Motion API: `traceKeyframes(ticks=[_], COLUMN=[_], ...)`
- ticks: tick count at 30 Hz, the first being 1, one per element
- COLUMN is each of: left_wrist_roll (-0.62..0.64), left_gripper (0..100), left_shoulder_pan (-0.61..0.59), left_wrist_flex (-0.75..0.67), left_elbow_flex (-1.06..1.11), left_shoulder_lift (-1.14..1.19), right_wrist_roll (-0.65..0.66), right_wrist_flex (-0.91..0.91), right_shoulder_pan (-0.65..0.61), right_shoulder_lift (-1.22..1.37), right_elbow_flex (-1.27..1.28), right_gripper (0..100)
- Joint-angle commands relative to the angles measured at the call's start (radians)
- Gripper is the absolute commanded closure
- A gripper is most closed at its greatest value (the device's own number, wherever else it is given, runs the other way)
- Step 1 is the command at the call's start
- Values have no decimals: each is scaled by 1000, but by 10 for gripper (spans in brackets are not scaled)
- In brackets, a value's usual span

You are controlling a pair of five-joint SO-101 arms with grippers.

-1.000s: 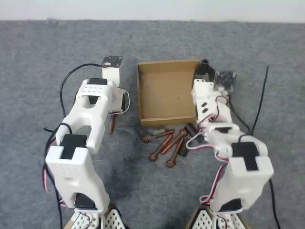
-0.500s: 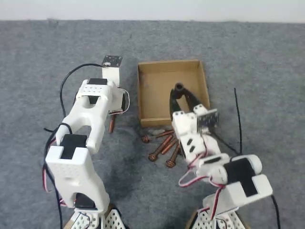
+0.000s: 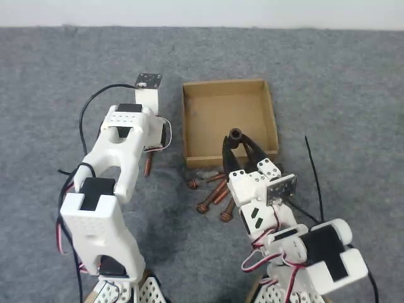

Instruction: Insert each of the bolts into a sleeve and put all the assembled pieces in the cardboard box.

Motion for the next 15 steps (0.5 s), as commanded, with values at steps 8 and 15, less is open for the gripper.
traceKeyframes(ticks=[8,15], left_wrist_roll=[-3,-2], left_gripper=[990,989], left_shoulder_pan=[91,192], left_wrist_flex=[-12,-18], left_elbow_flex=[-64,-64], left_shoulder_lift=[-222,-433], right_wrist_roll=[15,15], right_wrist_flex=[-19,51], right_shoulder_pan=[-7,-25], right_shoulder_lift=[28,28], right_elbow_flex=[8,-8], right_gripper=[993,993])
